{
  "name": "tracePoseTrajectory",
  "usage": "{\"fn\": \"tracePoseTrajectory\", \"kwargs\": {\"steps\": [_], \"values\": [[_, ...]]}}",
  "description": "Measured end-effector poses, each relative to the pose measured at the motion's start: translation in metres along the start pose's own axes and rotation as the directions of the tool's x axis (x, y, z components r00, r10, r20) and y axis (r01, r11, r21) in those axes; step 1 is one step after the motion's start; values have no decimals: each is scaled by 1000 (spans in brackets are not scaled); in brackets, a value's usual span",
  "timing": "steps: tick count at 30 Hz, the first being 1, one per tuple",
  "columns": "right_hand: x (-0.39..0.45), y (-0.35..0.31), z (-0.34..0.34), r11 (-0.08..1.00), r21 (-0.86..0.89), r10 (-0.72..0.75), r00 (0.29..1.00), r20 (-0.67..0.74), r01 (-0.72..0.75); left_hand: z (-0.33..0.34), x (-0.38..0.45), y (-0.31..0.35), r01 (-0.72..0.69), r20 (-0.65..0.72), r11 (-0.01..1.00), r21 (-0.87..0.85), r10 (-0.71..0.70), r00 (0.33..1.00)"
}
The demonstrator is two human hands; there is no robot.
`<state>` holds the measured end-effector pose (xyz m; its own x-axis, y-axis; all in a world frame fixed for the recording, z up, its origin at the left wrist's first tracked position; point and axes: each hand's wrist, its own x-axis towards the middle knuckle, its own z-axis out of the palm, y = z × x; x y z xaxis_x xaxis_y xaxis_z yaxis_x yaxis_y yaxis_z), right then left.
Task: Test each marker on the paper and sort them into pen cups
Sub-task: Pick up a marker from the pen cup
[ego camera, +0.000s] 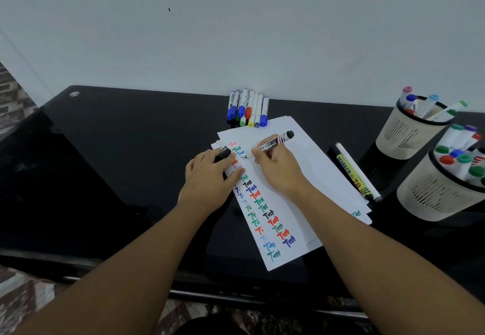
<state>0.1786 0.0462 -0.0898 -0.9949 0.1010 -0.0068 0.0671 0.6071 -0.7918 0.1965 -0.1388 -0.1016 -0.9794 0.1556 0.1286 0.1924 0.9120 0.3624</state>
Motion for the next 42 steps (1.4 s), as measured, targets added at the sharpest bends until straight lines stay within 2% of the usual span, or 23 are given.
{"fn": "tracePoseTrajectory", "kwargs": {"steps": [8,15,20,22,24,27,29,33,36,39,42], "values": [[1,0,1,999,-50,-1,1000,-4,1,0,1,-1,4,8,1000,2,-4,1000],[-1,-1,-1,1000,20,13,1000,-9,-13,-1,1,0,1,-3,1000,-11,-1,1000],[-1,-2,0,1000,-23,6,1000,-3,-6,-1,0,1,0,-10,1000,-19,-1,1000],[-3,-4,-2,1000,17,9,1000,-23,-9,-1,-1,0,2,-24,998,-69,-4,1000],[-6,-5,-4,990,141,-16,999,-52,23,-2,-2,-1,8,-62,983,-185,-20,998],[-10,-7,-10,954,274,-94,991,-97,117,-9,-2,1,104,-130,905,-413,-172,977],[-10,-7,-10,937,315,-123,986,-108,152,-11,0,1,168,-142,875,-454,-257,956],[-11,-1,-9,946,286,-137,988,-77,153,-6,4,0,195,-142,895,-401,-271,952],[-10,1,-11,962,229,-157,987,23,148,-1,6,-1,174,-179,918,-356,-250,952],[-6,-4,-12,954,298,-83,990,112,46,0,5,-2,129,-206,924,-359,-213,955],[-6,-10,-18,913,408,-71,992,108,21,-2,3,-1,75,-230,942,-326,-156,961]]}}
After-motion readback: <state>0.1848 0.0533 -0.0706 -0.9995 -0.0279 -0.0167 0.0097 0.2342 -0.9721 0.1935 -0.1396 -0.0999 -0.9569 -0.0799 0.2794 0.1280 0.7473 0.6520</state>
